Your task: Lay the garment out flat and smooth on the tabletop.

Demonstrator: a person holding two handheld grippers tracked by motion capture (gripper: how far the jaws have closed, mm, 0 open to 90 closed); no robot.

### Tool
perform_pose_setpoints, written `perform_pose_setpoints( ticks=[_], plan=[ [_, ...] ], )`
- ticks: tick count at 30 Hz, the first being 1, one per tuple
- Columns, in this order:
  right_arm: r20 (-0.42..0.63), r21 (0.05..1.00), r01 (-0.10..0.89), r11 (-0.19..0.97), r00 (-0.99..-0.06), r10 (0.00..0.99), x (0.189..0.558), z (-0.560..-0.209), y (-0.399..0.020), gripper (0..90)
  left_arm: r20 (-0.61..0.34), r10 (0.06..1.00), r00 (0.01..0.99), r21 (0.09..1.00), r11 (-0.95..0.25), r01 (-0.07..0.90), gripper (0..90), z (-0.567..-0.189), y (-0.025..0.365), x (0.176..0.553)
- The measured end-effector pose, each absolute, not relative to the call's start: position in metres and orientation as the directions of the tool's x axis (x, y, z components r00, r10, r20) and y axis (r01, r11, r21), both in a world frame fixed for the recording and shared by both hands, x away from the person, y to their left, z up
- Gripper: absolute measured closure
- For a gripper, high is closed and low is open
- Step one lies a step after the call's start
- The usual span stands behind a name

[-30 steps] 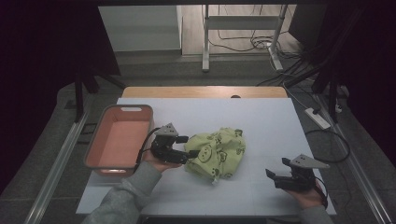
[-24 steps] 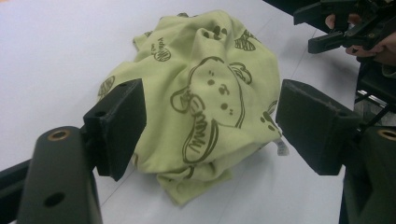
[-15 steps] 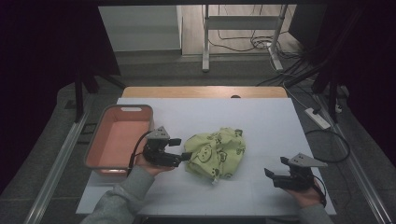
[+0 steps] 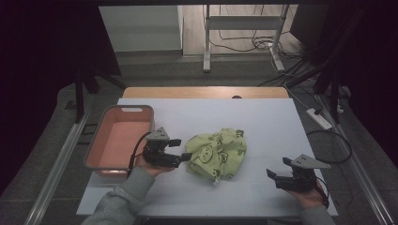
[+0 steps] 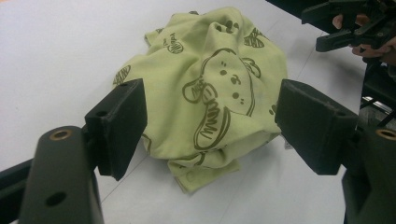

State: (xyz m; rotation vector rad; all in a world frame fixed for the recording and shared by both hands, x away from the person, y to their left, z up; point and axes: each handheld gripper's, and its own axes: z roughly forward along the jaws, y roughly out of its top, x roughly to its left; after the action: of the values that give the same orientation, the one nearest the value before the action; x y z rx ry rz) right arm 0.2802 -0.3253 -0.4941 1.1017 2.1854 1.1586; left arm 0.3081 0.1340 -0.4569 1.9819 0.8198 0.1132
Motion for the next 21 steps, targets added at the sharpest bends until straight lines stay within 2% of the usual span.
perform_pose_setpoints(
  ticks=[10,21],
  plan=[
    [-0.020,0.835,0.433,0.341,-0.595,0.803,0.282,-0.489,-0.322,18.8,-0.232,0.610,0.758,0.800,-0.324,0.506,26.1,-0.459,0.133,0.312],
    [-0.043,0.832,0.413,0.370,-0.617,0.786,0.286,-0.487,-0.311,18.8,-0.229,0.668,0.708,0.775,-0.314,0.548,31.2,-0.460,0.126,0.333]
  ],
)
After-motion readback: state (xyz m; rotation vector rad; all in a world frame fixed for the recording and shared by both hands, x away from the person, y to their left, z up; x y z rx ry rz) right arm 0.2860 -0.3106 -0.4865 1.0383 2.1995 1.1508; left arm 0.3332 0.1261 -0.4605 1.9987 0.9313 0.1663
